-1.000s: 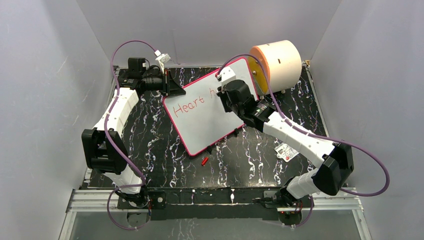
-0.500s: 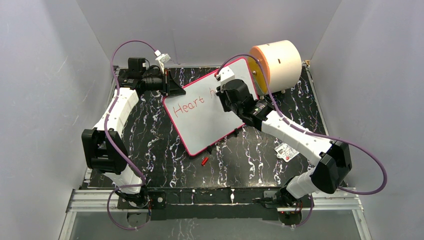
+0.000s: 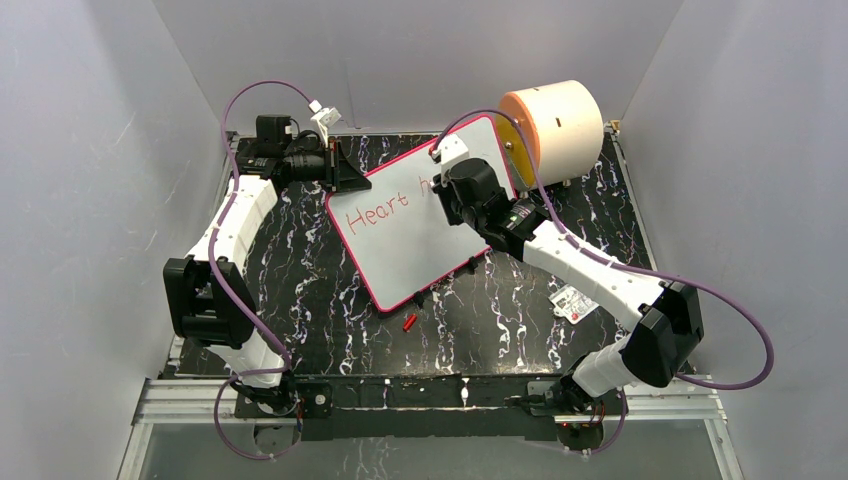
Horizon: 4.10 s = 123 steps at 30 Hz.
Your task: Write a sentence on the whiteboard
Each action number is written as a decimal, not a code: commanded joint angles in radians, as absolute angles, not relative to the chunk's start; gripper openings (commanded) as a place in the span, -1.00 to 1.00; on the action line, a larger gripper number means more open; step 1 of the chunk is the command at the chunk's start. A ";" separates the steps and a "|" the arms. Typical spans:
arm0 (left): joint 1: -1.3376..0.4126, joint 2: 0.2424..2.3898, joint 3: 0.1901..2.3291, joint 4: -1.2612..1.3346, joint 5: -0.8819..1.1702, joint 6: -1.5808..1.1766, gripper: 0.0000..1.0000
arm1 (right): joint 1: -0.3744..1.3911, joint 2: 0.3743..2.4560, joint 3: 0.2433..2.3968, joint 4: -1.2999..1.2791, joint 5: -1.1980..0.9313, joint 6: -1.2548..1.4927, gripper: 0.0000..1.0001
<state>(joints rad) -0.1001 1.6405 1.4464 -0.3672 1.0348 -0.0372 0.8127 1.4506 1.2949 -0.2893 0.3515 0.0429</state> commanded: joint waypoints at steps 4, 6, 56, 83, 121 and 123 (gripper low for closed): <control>-0.112 1.632 1.423 -0.433 1.049 -0.025 -1.00 | 0.811 1.450 1.318 -0.313 0.313 0.051 -1.00; -0.112 1.633 1.422 -0.434 1.049 -0.024 -1.00 | 0.811 1.450 1.315 -0.321 0.317 0.051 -1.00; -0.112 1.633 1.424 -0.437 1.055 -0.023 -1.00 | 0.801 1.451 1.319 -0.259 0.350 0.045 -1.00; -0.112 1.631 1.424 -0.444 1.043 -0.018 -1.00 | 0.794 1.393 1.317 -0.224 0.419 0.019 -1.00; -0.112 1.633 1.426 -0.446 1.046 -0.016 -1.00 | 0.769 1.477 1.395 -0.288 0.351 -0.008 -1.00; -0.112 1.633 1.426 -0.447 1.046 -0.016 -1.00 | 0.769 1.476 1.392 -0.301 0.346 0.014 -1.00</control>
